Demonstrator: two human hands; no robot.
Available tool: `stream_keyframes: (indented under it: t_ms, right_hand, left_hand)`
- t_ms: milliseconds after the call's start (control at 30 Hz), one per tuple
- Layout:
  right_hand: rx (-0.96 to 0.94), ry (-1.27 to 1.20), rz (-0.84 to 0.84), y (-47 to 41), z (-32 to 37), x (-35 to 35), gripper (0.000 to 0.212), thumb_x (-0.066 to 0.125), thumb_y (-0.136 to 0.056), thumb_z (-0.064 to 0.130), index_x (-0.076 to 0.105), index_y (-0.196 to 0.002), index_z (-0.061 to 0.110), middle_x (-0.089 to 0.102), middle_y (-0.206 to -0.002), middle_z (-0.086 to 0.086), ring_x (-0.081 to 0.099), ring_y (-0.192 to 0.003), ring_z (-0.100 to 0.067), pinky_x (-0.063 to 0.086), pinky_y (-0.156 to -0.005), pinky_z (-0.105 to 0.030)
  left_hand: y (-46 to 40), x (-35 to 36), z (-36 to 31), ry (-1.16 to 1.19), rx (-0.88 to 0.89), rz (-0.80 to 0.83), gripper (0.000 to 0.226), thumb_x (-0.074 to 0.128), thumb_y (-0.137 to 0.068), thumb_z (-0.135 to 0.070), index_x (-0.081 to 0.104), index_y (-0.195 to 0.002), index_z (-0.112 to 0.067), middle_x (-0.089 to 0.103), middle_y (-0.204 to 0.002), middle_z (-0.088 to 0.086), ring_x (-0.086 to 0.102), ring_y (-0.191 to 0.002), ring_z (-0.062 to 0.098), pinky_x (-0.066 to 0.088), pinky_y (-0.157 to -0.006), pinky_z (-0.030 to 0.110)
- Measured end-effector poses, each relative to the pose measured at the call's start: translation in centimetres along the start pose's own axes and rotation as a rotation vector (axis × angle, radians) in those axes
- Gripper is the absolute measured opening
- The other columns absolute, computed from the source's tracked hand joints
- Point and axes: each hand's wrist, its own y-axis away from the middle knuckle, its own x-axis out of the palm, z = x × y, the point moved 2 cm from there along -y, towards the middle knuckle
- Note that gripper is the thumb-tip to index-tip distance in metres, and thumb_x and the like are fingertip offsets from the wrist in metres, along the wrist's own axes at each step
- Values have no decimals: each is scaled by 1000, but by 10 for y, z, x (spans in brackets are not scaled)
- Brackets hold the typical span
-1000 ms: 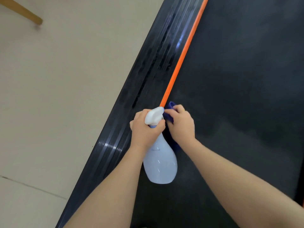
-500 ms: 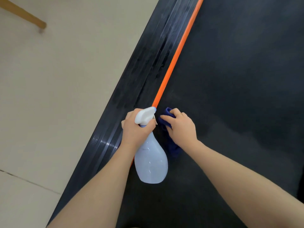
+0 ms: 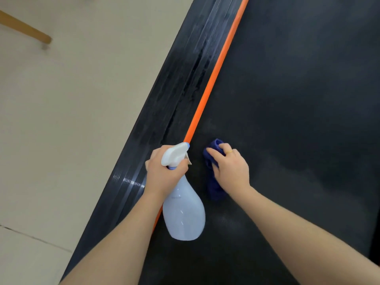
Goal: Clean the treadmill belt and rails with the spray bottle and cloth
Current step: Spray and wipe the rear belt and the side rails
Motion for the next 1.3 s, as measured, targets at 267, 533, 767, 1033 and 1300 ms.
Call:
stream_keyframes:
  t_ms: [267, 533, 767, 1033, 1300]
  right_hand:
    - [272, 149, 15, -43, -53, -22, 31, 60, -84, 14, 62, -115, 18, 54, -113, -18, 53, -82, -38, 41, -62, -40]
    - [-198, 206, 226, 72, -62, -19, 50, 82, -59, 16, 67, -107, 25, 61, -92, -10, 53, -60, -28, 42, -50, -32]
    - [149, 158, 233, 34, -117, -71, 42, 45, -96, 30, 37, -137, 28, 43, -126, -4, 50, -102, -28, 40, -73, -37]
    - [217, -71, 273, 93, -199, -121, 32, 56, -90, 27, 49, -121, 25, 48, -115, 2, 54, -97, -24, 44, -74, -34]
    - [384, -287, 144, 123, -242, -123, 38, 55, -82, 11, 51, -119, 19, 49, -118, -1, 52, -100, -25, 38, -75, -31]
  left_hand:
    - [0, -3, -4, -40, -41, 40, 28, 71, -79, -27, 53, -97, -38, 57, -96, -7, 59, -93, 13, 50, -74, 25]
    - [19, 34, -39, -142, -42, 49, 25, 65, -79, -27, 58, -103, -24, 61, -94, -8, 60, -94, 15, 52, -81, 32]
    - [55, 97, -65, -306, -49, 448, 30, 63, -87, -25, 46, -111, -24, 56, -99, -9, 57, -88, 10, 47, -67, 20]
    - [83, 145, -66, -479, -57, 527, 30, 62, -85, -21, 43, -109, -23, 61, -95, 3, 62, -83, 20, 54, -73, 39]
    - [119, 212, -82, -391, -70, 604, 75, 62, -86, -19, 15, -144, -28, 62, -95, -4, 61, -87, 15, 52, -83, 37]
